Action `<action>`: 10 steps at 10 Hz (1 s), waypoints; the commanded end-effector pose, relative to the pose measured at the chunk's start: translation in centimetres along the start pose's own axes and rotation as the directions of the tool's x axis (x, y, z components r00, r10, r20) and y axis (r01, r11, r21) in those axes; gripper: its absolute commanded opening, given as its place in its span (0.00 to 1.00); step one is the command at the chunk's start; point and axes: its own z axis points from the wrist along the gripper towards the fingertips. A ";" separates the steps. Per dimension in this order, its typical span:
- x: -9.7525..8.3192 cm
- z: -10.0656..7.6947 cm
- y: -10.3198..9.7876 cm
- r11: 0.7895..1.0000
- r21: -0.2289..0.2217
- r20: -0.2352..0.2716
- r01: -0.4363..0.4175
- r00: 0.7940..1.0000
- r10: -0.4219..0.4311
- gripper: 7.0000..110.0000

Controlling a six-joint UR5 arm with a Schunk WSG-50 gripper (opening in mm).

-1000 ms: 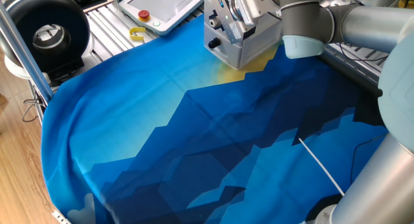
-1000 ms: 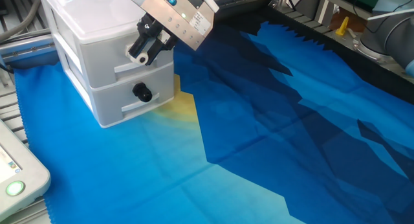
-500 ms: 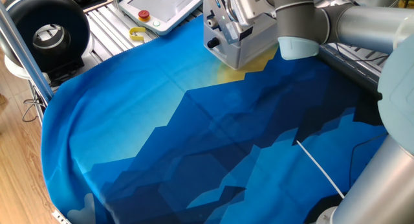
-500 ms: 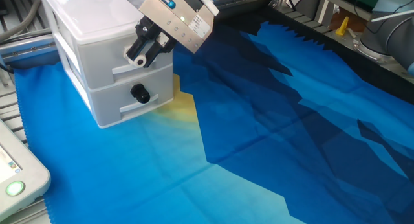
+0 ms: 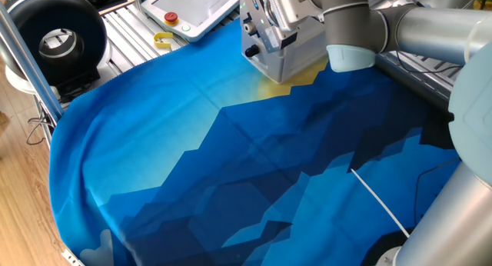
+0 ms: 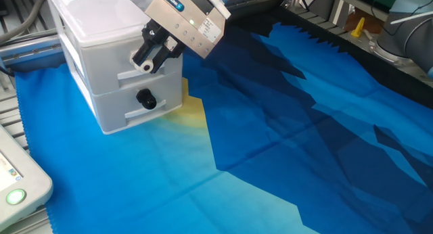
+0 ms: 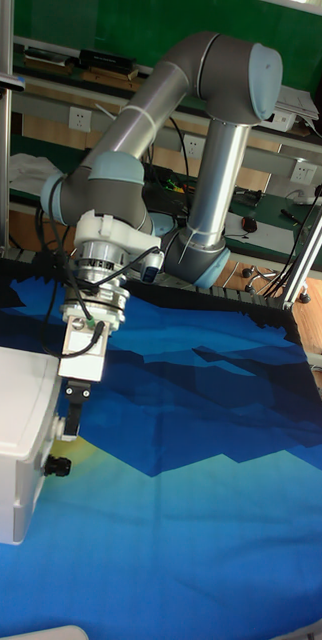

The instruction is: Grasp the handle and open the drawer

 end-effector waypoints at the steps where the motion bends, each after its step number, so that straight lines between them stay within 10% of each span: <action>1: -0.4 -0.1 -0.1 1.000 0.000 0.003 -0.026 1.000 0.026 0.00; 10: -3.4 -0.6 -0.5 0.998 0.001 0.024 -0.062 0.998 0.062 0.00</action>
